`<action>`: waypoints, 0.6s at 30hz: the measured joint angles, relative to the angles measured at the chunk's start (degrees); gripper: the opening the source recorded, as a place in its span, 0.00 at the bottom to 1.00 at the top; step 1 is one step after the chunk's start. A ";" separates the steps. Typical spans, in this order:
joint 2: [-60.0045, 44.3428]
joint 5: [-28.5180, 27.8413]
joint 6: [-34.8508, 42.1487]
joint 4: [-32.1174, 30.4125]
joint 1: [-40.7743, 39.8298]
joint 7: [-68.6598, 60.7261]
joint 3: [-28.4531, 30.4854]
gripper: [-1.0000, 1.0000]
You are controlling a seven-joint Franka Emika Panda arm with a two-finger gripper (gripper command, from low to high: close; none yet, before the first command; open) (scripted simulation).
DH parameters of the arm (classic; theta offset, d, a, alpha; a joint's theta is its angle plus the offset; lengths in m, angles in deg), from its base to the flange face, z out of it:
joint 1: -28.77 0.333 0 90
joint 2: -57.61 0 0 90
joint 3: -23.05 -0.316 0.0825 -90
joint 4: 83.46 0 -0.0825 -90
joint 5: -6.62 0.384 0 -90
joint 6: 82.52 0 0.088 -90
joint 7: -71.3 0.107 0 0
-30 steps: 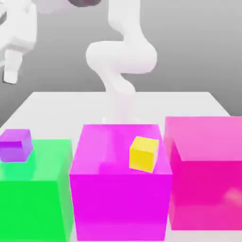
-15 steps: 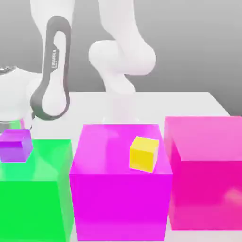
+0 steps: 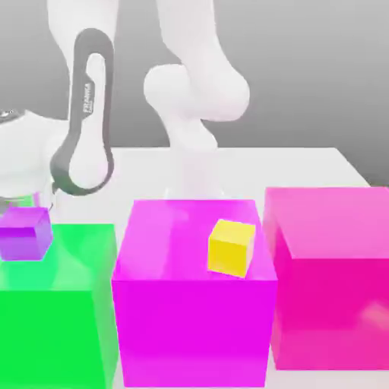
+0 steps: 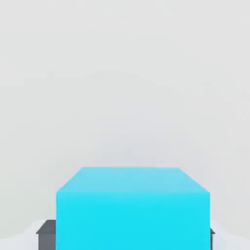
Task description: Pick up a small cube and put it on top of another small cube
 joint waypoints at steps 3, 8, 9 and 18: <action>2.88 -0.93 4.75 5.31 -0.27 -2.13 0.06 0.00; 7.30 -2.66 16.31 13.62 2.00 -8.77 -2.46 0.00; 8.16 -2.94 18.79 15.16 3.17 -10.27 -2.96 0.00; 15.74 -4.57 41.25 29.06 9.57 -24.46 -6.88 0.00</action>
